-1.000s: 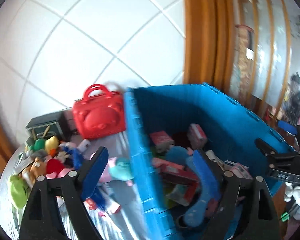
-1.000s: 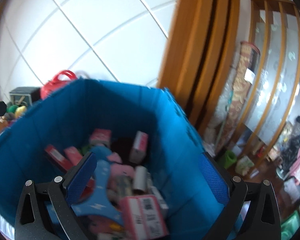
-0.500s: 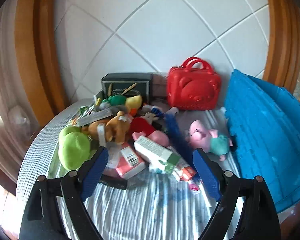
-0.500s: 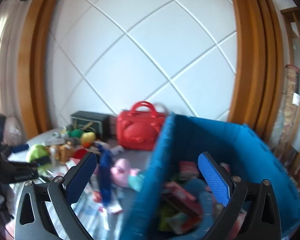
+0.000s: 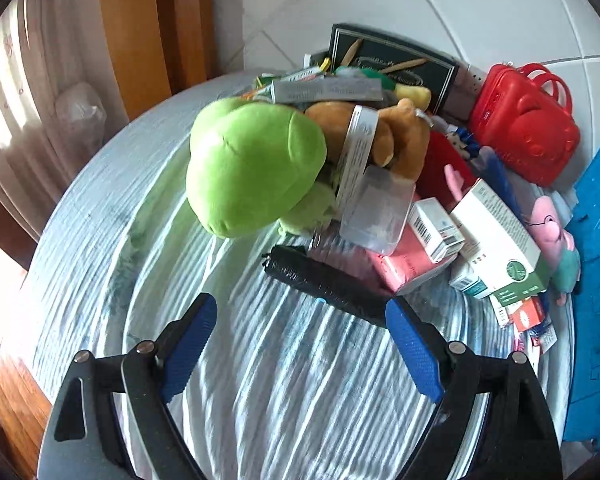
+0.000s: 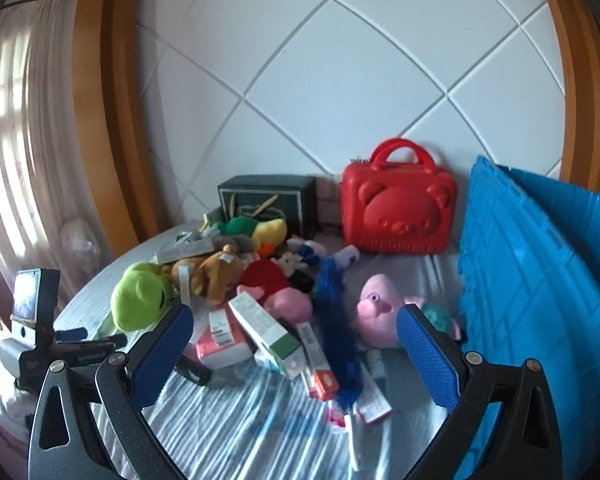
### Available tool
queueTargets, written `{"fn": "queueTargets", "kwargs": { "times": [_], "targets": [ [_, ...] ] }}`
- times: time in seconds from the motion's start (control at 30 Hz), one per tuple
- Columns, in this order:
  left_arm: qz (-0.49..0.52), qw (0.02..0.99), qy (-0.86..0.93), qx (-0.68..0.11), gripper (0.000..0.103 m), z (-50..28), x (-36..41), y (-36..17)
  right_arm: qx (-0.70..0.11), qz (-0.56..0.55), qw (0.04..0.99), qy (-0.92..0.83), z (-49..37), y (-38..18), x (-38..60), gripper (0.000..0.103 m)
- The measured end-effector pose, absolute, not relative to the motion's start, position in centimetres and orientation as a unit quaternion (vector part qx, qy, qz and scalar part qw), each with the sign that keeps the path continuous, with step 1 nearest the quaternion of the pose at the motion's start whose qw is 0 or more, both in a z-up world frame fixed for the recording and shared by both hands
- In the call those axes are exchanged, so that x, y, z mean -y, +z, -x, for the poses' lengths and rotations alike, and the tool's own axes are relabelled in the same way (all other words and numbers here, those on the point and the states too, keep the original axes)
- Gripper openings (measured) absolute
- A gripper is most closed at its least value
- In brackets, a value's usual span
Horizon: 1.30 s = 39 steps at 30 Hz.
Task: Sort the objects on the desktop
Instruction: 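Move both grippers back from the bin to the pile, then grasp the black wrapped roll with left gripper while right gripper grasps white-red tube box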
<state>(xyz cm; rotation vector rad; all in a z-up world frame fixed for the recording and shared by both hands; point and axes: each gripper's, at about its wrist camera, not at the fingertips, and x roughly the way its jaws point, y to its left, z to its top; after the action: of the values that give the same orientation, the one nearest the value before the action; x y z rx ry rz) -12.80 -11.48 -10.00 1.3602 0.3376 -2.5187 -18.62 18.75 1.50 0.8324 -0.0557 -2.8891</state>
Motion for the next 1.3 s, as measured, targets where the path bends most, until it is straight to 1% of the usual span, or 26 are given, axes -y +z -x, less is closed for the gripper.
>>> {"fn": "queueTargets", "kwargs": {
  "times": [0.23, 0.37, 0.5, 0.53, 0.57, 0.6, 0.63, 0.7, 0.73, 0.77, 0.83, 0.87, 0.9, 0.93, 0.97, 1.0, 1.03, 1.2, 1.3],
  "targets": [
    [-0.509, 0.13, -0.835, -0.164, 0.087, 17.3, 10.6, -15.7, 0.023, -0.345, 0.041, -0.937, 21.6, -6.3, -20.4, 0.103],
    [-0.522, 0.151, -0.819, -0.181, 0.087, 19.0, 10.6, -18.1, 0.048, -0.385, 0.052, -0.92, 22.9, -10.6, -21.1, 0.103],
    [-0.523, 0.141, -0.817, -0.198, 0.087, 20.3, 10.5, -19.6, 0.077, -0.421, 0.052, -0.902, 24.7, -13.8, -21.8, 0.103],
    [-0.527, 0.134, -0.816, -0.194, 0.087, 20.8, 10.4, -19.9, 0.08, -0.424, 0.051, -0.901, 25.0, -14.1, -21.9, 0.095],
    [-0.536, 0.13, -0.813, -0.186, 0.087, 21.4, 10.1, -20.4, 0.08, -0.428, 0.051, -0.899, 25.5, -14.2, -21.9, 0.075],
    [-0.536, 0.134, -0.816, -0.171, 0.087, 21.8, 9.8, -20.8, 0.076, -0.432, 0.048, -0.897, 26.1, -14.5, -21.9, 0.064],
    [-0.537, 0.137, -0.819, -0.149, 0.085, 22.0, 9.3, -21.0, 0.075, -0.435, 0.049, -0.896, 26.5, -14.6, -21.9, 0.05],
    [-0.539, 0.122, -0.826, -0.111, 0.079, 22.0, 8.3, -21.2, 0.075, -0.44, 0.063, -0.893, 27.3, -14.8, -21.7, 0.049],
    [-0.538, 0.113, -0.828, -0.108, 0.074, 21.8, 8.1, -21.1, 0.074, -0.44, 0.069, -0.892, 27.6, -14.9, -21.6, 0.047],
    [-0.539, 0.103, -0.83, -0.101, 0.072, 21.4, 8.0, -21.1, 0.071, -0.441, 0.076, -0.891, 27.9, -15.0, -21.3, 0.047],
    [-0.541, 0.083, -0.832, -0.091, 0.062, 20.2, 8.1, -21.1, 0.059, -0.445, 0.079, -0.89, 28.4, -15.4, -20.9, 0.047],
    [-0.541, 0.076, -0.833, -0.089, 0.059, 19.6, 8.3, -21.1, 0.053, -0.446, 0.079, -0.89, 28.8, -15.6, -20.7, 0.047],
    [-0.543, 0.071, -0.832, -0.086, 0.054, 18.9, 8.6, -21.1, 0.044, -0.448, 0.075, -0.89, 29.1, -15.9, -20.5, 0.047],
    [-0.545, 0.069, -0.831, -0.083, 0.049, 18.3, 8.8, -21.1, 0.038, -0.454, 0.072, -0.887, 29.5, -16.2, -20.3, 0.042],
    [-0.548, 0.067, -0.83, -0.08, 0.046, 17.6, 9.1, -21.1, 0.04, -0.467, 0.073, -0.88, 29.9, -16.7, -20.3, 0.026],
    [-0.552, 0.066, -0.828, -0.074, 0.042, 17.0, 9.3, -21.1, 0.053, -0.478, 0.079, -0.873, 30.1, -17.2, -20.5, 0.019],
    [-0.555, 0.067, -0.826, -0.068, 0.038, 16.3, 9.6, -21.2, 0.062, -0.486, 0.08, -0.868, 30.1, -17.5, -20.6, 0.017],
    [-0.555, 0.064, -0.827, -0.056, 0.038, 13.7, 10.8, -21.4, 0.076, -0.508, 0.108, -0.851, 28.2, -17.8, -20.3, 0.016],
    [-0.554, 0.062, -0.828, -0.055, 0.038, 13.6, 10.7, -21.5, 0.076, -0.508, 0.096, -0.853, 27.6, -17.7, -20.3, 0.018]
  ]
}}
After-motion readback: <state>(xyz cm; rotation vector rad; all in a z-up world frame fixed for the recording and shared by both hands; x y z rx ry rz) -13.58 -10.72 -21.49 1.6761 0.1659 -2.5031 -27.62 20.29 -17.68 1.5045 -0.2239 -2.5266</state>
